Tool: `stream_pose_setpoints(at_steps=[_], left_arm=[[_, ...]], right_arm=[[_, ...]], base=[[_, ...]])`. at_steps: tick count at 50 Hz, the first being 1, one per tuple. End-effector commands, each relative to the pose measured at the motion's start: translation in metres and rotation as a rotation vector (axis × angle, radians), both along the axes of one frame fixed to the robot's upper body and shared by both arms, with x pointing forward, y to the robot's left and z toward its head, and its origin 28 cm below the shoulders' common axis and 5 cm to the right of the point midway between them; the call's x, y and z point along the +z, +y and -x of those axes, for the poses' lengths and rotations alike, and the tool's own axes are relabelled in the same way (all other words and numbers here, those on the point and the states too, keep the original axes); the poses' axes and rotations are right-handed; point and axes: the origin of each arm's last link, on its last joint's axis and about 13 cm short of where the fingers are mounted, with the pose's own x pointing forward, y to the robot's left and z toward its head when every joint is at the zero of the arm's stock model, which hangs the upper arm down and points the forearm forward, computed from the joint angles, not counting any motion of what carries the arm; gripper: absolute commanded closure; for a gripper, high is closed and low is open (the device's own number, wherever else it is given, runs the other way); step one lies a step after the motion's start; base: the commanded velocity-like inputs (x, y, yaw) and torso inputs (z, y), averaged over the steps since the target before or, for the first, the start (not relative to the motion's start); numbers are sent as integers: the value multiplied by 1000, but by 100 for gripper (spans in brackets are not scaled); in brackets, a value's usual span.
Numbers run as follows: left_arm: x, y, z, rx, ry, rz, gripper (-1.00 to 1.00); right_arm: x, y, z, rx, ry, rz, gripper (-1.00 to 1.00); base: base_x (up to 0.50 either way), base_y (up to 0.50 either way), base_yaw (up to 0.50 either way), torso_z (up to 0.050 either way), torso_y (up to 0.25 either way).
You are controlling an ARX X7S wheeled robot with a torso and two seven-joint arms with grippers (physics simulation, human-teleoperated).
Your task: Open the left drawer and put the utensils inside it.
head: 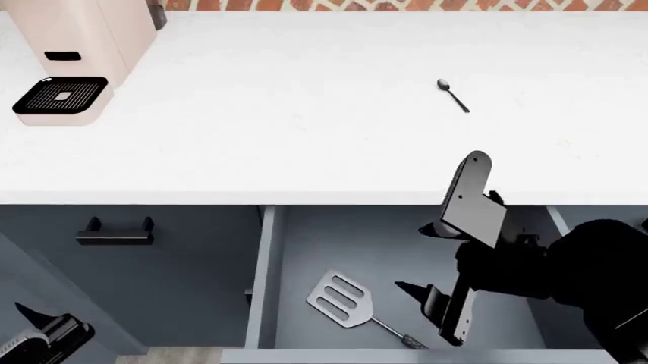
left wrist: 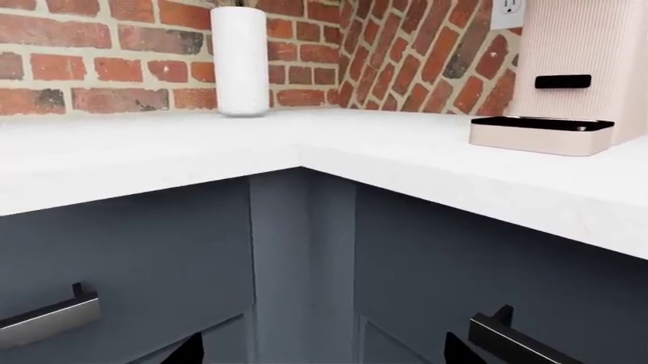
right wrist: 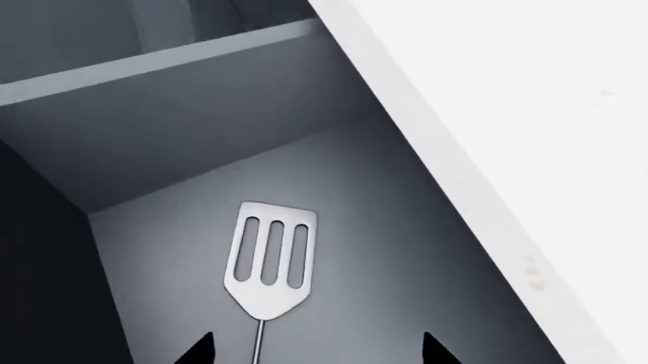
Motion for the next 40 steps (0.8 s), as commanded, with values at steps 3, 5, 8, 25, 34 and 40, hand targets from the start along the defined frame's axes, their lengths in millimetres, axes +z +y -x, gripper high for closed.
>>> stream_pose_setpoints(at_steps=[3,5,8,25,34,40], left_arm=[[1,0,0,0,-5,1,-100],[1,0,0,-1,-6,0,-100],[1,0,0,-3,-6,0,-100],[1,0,1,-2,-7,0,-100],[0,2,3,3,-8,4,-100],[-1,2,4,7,-9,6,-100]], right_arm=[[27,-2,22,17,-118,-60,-100],[34,-3,26,17,-146,-80,-100],[40,-4,30,16,-173,-96,-100],[69,-1,26,-130,-362,-322,-100],[88,0,11,-401,-434,-476,-100],[93,7,5,-545,-448,-489,-100]], base=[[0,0,0,0,0],[0,0,0,0,0],[0,0,0,0,0],[0,0,0,0,0],[0,0,0,0,0],[0,0,0,0,0]])
